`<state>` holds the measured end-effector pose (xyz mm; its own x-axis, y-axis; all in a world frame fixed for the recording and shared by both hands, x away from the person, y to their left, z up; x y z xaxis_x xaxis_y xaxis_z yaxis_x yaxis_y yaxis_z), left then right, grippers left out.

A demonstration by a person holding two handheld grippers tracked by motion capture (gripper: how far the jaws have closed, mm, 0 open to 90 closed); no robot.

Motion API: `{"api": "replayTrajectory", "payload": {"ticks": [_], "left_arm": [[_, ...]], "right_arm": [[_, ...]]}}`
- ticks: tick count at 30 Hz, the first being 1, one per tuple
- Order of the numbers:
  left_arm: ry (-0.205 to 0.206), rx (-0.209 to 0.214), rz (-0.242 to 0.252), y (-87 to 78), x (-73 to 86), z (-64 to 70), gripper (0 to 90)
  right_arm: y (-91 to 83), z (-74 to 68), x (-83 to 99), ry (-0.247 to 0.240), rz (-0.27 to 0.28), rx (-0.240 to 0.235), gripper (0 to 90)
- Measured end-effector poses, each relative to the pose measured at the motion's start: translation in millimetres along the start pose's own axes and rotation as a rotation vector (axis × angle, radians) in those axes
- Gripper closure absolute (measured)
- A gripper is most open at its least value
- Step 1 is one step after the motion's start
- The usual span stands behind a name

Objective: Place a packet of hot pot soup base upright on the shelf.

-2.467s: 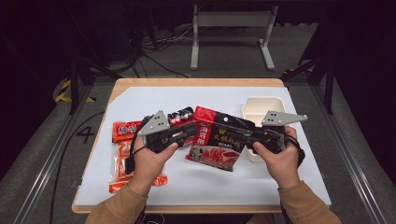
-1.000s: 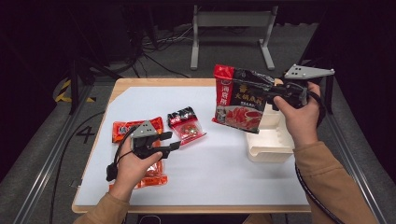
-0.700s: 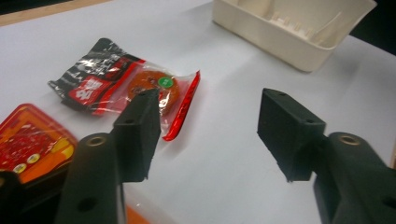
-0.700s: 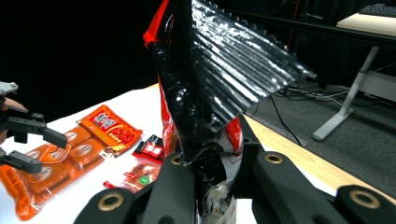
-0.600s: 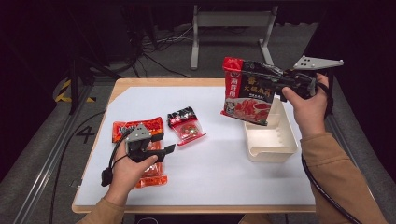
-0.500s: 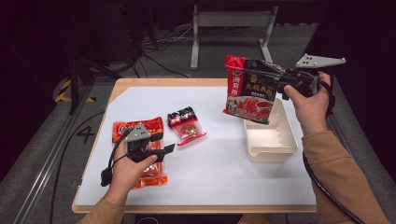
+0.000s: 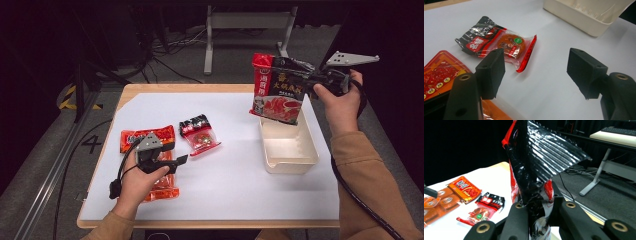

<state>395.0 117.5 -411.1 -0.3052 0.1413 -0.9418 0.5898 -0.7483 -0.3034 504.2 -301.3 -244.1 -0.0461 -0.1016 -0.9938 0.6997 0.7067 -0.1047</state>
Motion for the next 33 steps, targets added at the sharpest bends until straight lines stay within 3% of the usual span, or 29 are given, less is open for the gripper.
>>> {"api": "replayTrajectory", "payload": {"ticks": [6, 22, 25, 26, 33], "left_arm": [[0.007, 0.014, -0.01, -0.8, 0.1, 1.2, 32.6], [-0.006, 0.003, -0.012, -11.3, 7.7, 5.9, 31.7], [0.018, 0.006, -0.008, -12.8, 6.7, 7.8, 31.3], [-0.001, 0.008, -0.01, -12.7, 7.8, 10.6, 31.3], [0.0, -0.008, -0.018, -15.8, 12.4, 12.6, 30.7]], "right_arm": [[0.1, 9.5, 2.1, -0.033, 0.009, -0.008, 82.0], [3.9, 28.3, 11.0, -0.06, 0.001, -0.038, 81.9], [3.9, 33.4, 12.8, -0.06, 0.006, -0.045, 81.9], [3.7, 34.7, 13.5, -0.062, 0.009, -0.054, 81.9], [3.8, 42.5, 23.8, -0.056, 0.023, -0.092, 81.9]]}}
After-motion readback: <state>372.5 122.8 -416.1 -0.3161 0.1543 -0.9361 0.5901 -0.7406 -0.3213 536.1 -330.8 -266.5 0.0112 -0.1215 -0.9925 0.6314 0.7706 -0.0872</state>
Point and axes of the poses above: each handheld gripper's, and its own axes: y roughly forward along the jaws, x roughly out of its underside, z roughly to its right, the point moved 5 cm from there along y, roughly forward along the jaws, and after that the axes turned 13 degrees about z, right-handed, at the moved point
